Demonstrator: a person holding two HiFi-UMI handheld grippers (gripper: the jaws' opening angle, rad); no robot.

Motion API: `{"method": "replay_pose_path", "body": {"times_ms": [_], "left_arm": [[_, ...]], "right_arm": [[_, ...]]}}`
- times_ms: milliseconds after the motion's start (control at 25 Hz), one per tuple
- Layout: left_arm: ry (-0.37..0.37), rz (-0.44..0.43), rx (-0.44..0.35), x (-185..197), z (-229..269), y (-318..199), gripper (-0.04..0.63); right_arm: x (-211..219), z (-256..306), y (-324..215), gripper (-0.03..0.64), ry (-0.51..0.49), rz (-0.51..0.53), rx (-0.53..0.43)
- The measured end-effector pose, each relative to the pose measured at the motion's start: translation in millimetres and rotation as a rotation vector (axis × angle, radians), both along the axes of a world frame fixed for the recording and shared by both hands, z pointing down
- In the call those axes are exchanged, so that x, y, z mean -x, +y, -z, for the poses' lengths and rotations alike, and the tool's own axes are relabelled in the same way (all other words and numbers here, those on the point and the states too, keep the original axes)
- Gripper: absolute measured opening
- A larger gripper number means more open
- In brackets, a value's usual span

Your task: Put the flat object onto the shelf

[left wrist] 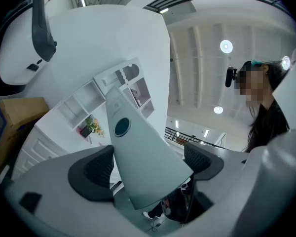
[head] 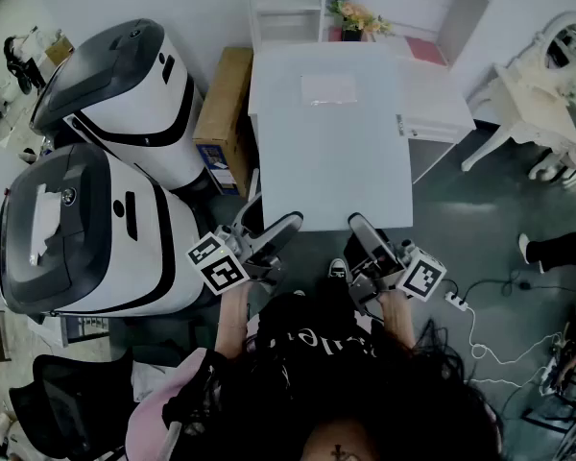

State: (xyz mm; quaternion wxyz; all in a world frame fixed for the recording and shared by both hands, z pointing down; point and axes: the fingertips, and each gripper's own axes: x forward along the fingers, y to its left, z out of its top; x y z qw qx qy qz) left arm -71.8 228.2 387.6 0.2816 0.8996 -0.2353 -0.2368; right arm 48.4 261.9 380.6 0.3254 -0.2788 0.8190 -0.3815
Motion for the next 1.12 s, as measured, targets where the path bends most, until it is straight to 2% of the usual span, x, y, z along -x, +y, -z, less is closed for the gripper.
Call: {"method": "replay_pose_path", "body": {"times_ms": [640,1120], "left_arm": [[-0.017,0.029,0.055,2,-14,-28,0.445],[-0.029,0.082,0.049,-34,-5,-92,0.445]], "right_arm": [[2,-7,-35,0.302,0.027,0.027,0.021],[-35,-4,-104,0.302,0.006,0.087,0.039]]}}
